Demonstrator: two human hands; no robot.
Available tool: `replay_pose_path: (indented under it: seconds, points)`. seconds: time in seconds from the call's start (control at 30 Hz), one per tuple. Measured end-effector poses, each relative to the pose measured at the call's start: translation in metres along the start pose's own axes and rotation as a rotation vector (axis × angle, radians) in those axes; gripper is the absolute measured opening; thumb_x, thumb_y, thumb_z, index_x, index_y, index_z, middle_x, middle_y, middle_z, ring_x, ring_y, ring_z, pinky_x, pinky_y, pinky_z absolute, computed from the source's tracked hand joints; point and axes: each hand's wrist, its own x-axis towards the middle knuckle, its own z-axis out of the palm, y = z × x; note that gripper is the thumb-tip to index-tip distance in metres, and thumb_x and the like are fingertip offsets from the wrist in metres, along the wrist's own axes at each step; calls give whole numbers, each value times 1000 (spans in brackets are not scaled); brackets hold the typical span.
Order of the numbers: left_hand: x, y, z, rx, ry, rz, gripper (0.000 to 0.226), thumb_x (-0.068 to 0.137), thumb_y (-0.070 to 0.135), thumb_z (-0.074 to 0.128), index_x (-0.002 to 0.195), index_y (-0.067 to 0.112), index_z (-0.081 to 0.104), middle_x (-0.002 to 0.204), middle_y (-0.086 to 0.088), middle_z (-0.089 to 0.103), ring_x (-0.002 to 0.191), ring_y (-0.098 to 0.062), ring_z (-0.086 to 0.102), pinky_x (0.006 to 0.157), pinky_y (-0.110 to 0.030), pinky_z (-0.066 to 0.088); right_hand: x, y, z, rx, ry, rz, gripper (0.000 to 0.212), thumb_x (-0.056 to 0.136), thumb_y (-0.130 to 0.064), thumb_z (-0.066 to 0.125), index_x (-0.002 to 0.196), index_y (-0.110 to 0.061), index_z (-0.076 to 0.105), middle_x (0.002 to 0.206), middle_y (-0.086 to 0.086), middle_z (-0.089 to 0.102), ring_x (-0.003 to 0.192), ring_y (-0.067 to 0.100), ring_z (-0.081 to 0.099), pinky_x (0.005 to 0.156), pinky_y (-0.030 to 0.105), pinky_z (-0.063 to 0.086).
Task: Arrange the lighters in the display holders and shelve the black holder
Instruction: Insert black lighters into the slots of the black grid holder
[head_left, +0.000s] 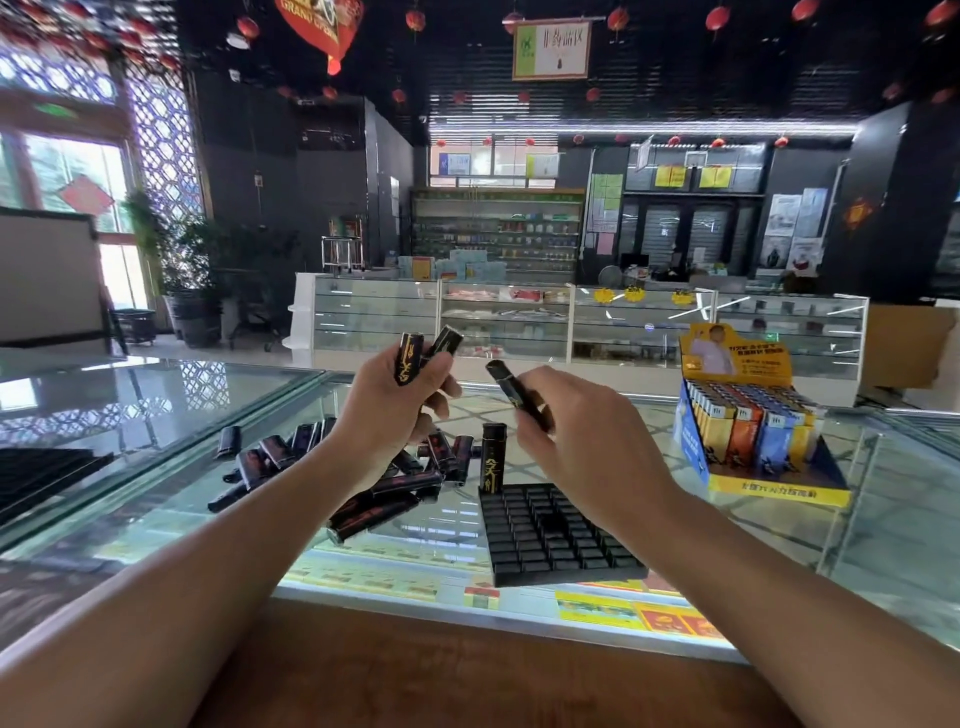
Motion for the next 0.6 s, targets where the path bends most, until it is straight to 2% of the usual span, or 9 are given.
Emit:
replay_pose_path:
  seconds: [0.1, 0.17, 0.3, 0.43, 0.5, 0.6]
  points:
    - [5, -10, -7, 18, 23, -59, 14, 106, 14, 57, 109, 1, 61, 85, -11, 73, 59, -17, 56, 39, -21, 34, -5, 1, 0, 367, -34, 161, 48, 98, -21, 71, 135, -34, 45, 101, -15, 65, 78, 8, 71, 70, 40, 62]
    - [4, -13, -8, 71, 7, -73, 12, 107, 13, 56, 114, 6, 62, 89, -11, 77, 62, -17, 61, 40, -22, 37, -7, 1, 3, 394, -32, 185, 59, 97, -21, 73, 141, -41, 39, 100, -18, 62, 77, 4, 72, 70, 39, 63]
    - [0, -12, -4, 190, -19, -68, 10, 107, 18, 55, 114, 13, 60, 91, -9, 79, 65, -17, 67, 43, -25, 40, -10, 5, 10, 376, -28, 142, 37, 100, -29, 71, 131, -36, 52, 91, -20, 70, 81, 1, 72, 73, 37, 62]
    - [-2, -8, -1, 221, -4, -68, 11, 106, 18, 58, 110, 9, 61, 92, -8, 80, 64, -17, 67, 40, -18, 35, -15, 6, 15, 446, -67, 134, 24, 96, -22, 77, 115, -24, 63, 98, -17, 71, 92, 2, 71, 76, 32, 63]
    - [-3, -7, 0, 222, -4, -56, 11, 104, 16, 62, 107, 6, 63, 92, -8, 80, 64, -18, 67, 40, -12, 37, -16, 6, 19, 467, -69, 138, 22, 93, -18, 80, 108, -23, 64, 99, -15, 68, 95, 4, 70, 75, 30, 62]
    - [-3, -6, 0, 245, -13, -45, 12, 101, 16, 67, 106, 5, 65, 92, -8, 80, 68, -20, 71, 40, -10, 37, -15, 5, 23, 415, -78, 105, 23, 93, -22, 80, 107, -26, 62, 102, -16, 61, 94, 7, 67, 76, 31, 61]
